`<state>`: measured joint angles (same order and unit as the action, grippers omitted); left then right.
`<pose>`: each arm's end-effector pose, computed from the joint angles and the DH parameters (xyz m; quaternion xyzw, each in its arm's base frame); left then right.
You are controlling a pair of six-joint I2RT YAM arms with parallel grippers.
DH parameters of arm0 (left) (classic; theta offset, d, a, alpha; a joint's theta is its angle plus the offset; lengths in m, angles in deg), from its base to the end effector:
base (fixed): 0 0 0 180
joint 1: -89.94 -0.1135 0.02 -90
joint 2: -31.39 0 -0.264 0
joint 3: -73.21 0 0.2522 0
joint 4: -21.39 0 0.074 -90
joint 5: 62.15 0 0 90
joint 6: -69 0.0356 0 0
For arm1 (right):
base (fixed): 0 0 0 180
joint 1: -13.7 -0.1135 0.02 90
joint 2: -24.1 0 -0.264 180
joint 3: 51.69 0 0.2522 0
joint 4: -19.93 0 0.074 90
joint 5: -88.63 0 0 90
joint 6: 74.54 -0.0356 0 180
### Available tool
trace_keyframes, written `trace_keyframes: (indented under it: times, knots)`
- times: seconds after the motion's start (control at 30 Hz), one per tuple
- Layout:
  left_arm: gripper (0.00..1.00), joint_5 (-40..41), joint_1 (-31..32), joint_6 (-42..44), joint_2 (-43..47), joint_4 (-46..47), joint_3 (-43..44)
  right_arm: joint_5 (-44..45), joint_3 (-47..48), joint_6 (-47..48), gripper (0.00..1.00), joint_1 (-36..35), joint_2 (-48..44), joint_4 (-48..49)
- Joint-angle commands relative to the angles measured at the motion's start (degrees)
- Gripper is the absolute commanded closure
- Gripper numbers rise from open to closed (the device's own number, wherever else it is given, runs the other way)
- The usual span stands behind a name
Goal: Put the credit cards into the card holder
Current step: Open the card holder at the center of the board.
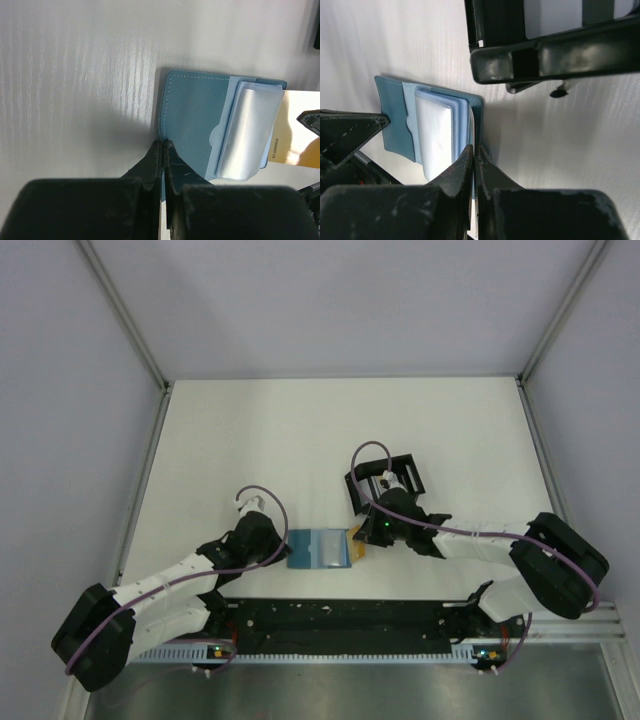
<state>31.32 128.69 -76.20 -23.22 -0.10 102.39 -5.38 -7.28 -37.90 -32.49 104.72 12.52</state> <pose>0.1337 -0.1045 0.1404 -0.1440 0.9186 -0.2491 0.2710 0.1780 0.1892 0.1494 0.0437 0.9177 0.3212 0.2296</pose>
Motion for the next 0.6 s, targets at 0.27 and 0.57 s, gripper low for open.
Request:
trace_keyframes:
  times: [0.27, 0.57]
  knots:
    - [1.00, 0.1, 0.2, -0.3, 0.1, 1.5, -1.3, 2.4, -3.9, -2.8, 1.00, 0.4, -3.2, 4.3]
    - [1.00, 0.3, 0.2, -0.3, 0.5, 1.2, -1.2, 8.7, -3.1, -1.0, 1.00, 0.3, -9.3, -1.9]
